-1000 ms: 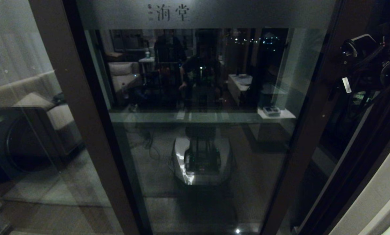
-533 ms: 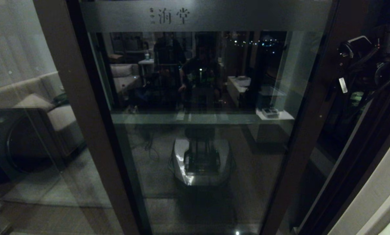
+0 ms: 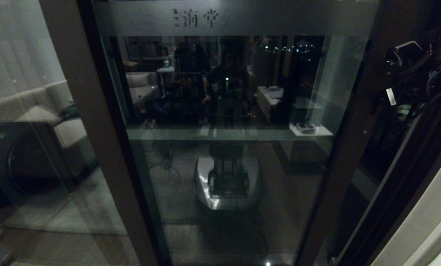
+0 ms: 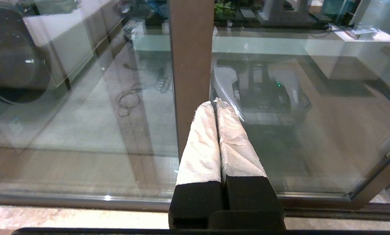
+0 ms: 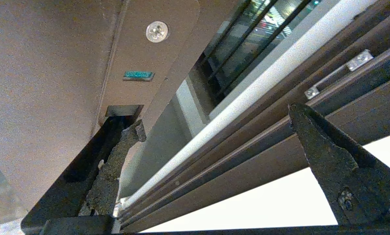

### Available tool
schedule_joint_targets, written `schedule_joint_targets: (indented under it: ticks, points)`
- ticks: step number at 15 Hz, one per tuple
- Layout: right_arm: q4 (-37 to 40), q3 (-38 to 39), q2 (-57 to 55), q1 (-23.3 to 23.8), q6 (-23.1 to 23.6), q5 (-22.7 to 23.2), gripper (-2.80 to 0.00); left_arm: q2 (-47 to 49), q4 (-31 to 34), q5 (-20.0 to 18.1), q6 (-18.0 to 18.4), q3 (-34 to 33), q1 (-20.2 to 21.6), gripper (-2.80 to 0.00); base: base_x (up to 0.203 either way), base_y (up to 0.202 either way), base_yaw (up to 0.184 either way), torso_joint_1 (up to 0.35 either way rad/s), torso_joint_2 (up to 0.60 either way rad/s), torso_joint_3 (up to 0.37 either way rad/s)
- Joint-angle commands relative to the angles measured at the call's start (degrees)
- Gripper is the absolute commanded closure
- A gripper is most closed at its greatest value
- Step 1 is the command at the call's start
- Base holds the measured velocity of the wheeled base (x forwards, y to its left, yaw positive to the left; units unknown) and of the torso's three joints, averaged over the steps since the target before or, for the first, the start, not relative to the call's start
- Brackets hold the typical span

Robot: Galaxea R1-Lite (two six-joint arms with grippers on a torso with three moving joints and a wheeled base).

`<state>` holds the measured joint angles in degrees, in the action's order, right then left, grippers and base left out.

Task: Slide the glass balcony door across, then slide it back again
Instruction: Close the slid door

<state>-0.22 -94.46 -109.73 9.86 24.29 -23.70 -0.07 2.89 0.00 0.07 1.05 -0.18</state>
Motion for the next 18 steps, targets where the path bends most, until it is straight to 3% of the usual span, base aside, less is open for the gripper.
schedule_joint_targets:
  ticks: [1,12,18]
  points:
    - [0.0,0.1,-0.7,0.7,0.4,-0.5,-2.8,0.0,0.0,0.0,-0.1,0.0,0.0,0.0,0.0,0.0,0.0,0.0,0.0,0.0]
    - [-0.5,-0.2,-0.8,6.0,0.8,-0.2,-2.8,0.0,0.0,0.0,-0.1,0.0,0.0,0.0,0.0,0.0,0.0,0.0,0.0,0.0]
    - [-0.5,2.3,6.7,6.0,-1.1,1.4,-2.8,0.0,0.0,0.0,-0.1,0.0,0.0,0.0,0.0,0.0,0.0,0.0,0.0,0.0]
